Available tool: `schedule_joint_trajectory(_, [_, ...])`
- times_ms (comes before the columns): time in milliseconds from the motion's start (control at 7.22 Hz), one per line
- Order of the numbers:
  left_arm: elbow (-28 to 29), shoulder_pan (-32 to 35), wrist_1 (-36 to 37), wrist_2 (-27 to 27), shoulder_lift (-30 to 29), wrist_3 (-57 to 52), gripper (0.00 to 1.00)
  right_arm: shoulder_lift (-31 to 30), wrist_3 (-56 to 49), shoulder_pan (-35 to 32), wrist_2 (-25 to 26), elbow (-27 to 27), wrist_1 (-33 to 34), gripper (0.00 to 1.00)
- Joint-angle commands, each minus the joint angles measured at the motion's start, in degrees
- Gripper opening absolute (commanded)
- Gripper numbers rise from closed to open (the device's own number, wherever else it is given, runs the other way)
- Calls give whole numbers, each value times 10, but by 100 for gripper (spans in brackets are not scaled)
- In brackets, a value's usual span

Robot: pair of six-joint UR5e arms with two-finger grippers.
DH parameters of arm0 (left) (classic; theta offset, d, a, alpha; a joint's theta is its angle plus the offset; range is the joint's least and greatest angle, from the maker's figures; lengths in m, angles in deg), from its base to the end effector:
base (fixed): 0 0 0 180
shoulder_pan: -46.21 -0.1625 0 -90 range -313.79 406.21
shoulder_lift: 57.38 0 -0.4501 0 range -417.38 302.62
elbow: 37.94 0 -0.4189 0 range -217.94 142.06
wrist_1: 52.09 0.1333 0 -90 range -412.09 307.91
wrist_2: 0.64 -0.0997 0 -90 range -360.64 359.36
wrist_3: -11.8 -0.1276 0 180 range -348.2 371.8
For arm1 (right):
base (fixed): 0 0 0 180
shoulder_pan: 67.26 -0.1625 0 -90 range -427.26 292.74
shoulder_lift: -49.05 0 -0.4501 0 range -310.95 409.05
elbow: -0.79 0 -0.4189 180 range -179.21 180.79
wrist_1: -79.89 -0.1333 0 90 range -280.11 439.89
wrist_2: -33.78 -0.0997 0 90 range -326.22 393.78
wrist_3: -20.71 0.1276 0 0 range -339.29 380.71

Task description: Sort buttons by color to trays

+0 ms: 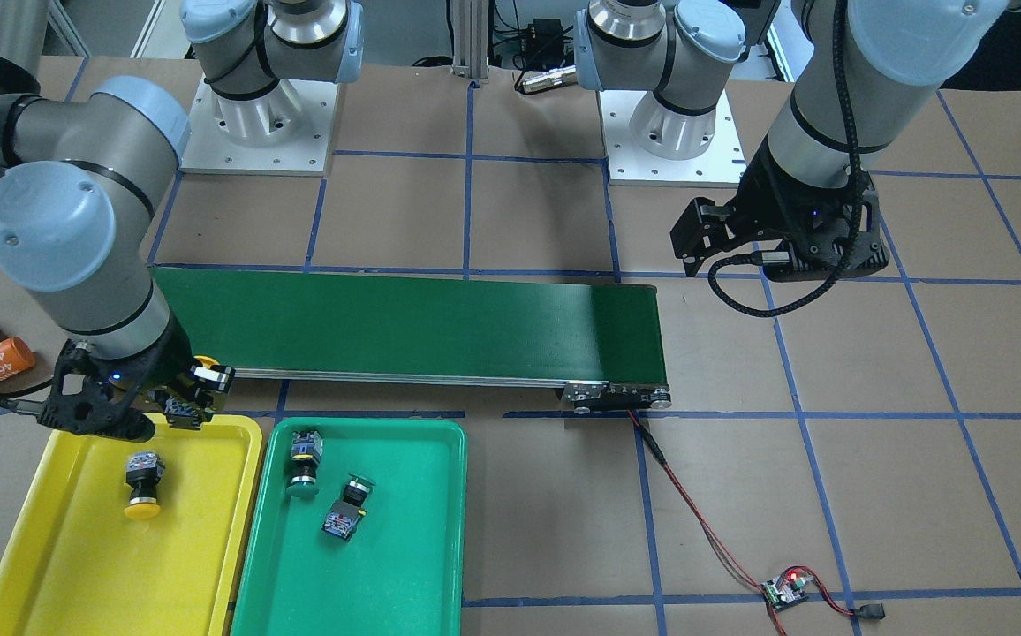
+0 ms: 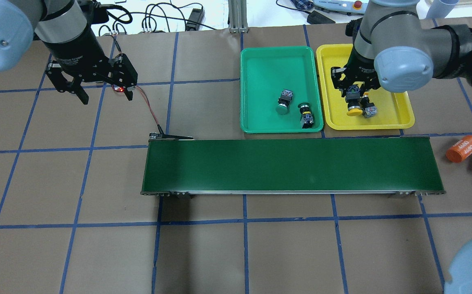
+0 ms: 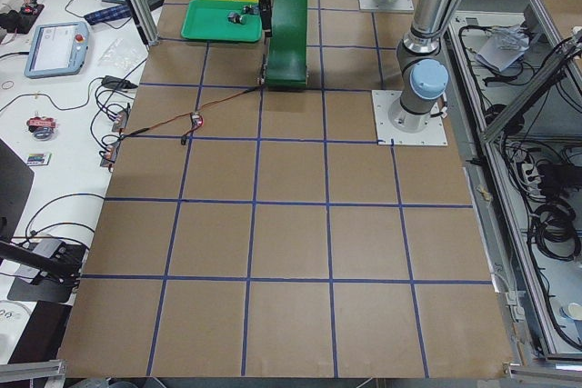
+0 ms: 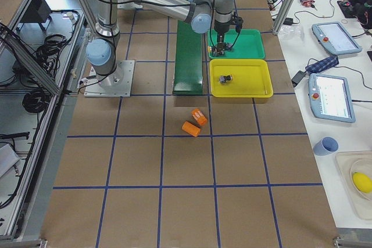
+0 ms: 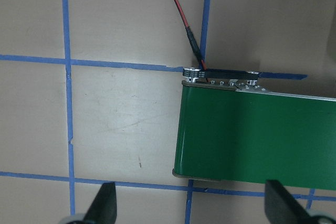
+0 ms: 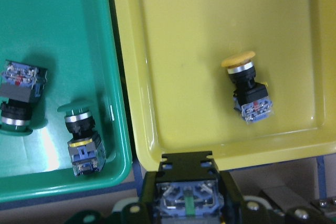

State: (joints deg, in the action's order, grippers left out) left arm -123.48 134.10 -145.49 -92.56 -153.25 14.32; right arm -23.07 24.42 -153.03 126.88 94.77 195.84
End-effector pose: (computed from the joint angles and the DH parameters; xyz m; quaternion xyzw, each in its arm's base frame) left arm -0.1086 -0.5578 0.4645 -0.0396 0.9982 0.0419 0.0169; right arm 0.0792 -0.6431 0.3149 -0.0701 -0.9965 0.0355 0.0272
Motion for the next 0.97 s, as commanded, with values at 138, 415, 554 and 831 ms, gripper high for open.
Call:
schedule_joint_trajectory(138, [1,0,9,0,2,-1,100,48,-61,13,-12,-10,94,0])
schedule_joint_trajectory(415, [2,-1,19,0,2,-1,100,52,-63,13,-24,-9,96,21])
schedule_joint_trajectory(554, [2,-1,22,0,2,-1,100,57,-61,13,-24,-9,96,73])
schedule_joint_trajectory(831, [2,-1,23,1,2,0,100,65,-78,15,-23,-9,126,91])
